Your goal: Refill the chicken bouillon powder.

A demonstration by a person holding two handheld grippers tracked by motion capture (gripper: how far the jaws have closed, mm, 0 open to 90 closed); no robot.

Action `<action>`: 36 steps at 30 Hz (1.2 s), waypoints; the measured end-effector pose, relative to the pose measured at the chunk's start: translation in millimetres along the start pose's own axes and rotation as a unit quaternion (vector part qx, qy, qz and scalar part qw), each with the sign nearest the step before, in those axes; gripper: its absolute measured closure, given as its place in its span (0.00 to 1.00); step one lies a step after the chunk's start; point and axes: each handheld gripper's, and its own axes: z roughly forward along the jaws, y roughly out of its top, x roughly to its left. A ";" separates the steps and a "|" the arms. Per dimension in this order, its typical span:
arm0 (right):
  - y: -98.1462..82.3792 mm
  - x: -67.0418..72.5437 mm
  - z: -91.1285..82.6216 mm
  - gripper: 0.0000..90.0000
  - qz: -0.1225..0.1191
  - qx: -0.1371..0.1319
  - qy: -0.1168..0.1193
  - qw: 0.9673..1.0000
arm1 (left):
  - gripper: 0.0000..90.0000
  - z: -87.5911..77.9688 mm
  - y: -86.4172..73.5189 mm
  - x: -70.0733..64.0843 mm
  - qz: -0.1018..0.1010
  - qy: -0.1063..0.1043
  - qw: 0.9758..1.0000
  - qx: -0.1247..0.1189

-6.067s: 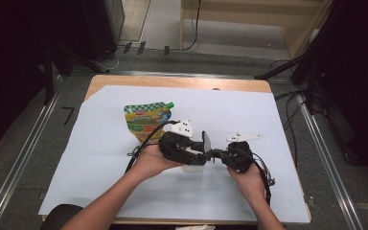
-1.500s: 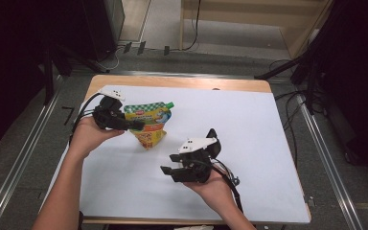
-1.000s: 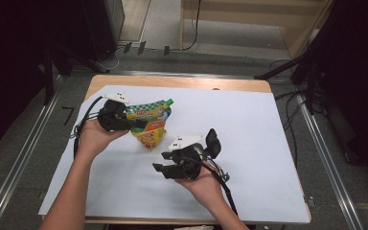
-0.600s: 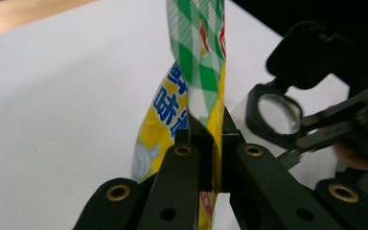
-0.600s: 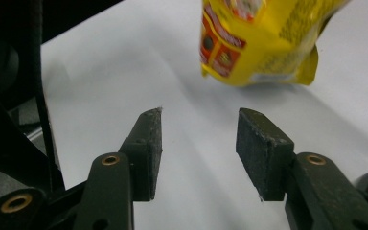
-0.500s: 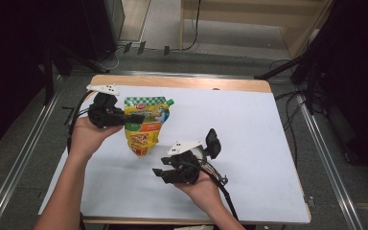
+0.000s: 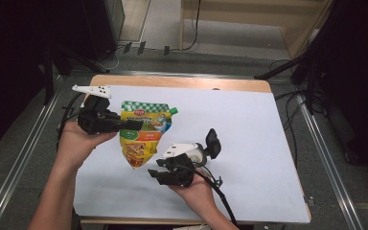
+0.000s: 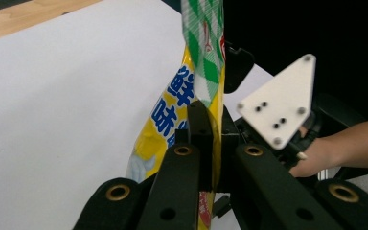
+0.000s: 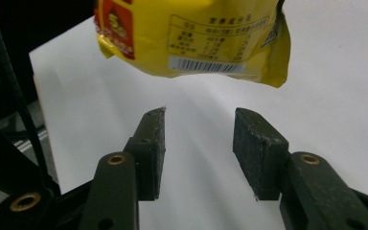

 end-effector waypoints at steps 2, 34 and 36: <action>-0.7 0.7 2.6 0.62 0.007 0.000 0.004 1.000 | 1.00 -1.9 0.0 -4.8 0.005 -0.002 1.000 0.001; -24.0 1.4 17.0 0.67 0.023 -0.091 -0.045 0.995 | 1.00 1.8 -0.4 -25.7 -0.038 -0.058 0.998 0.003; -24.5 3.2 17.0 0.65 0.015 -0.094 -0.040 0.995 | 1.00 3.2 -0.9 -23.8 -0.042 -0.042 0.998 0.004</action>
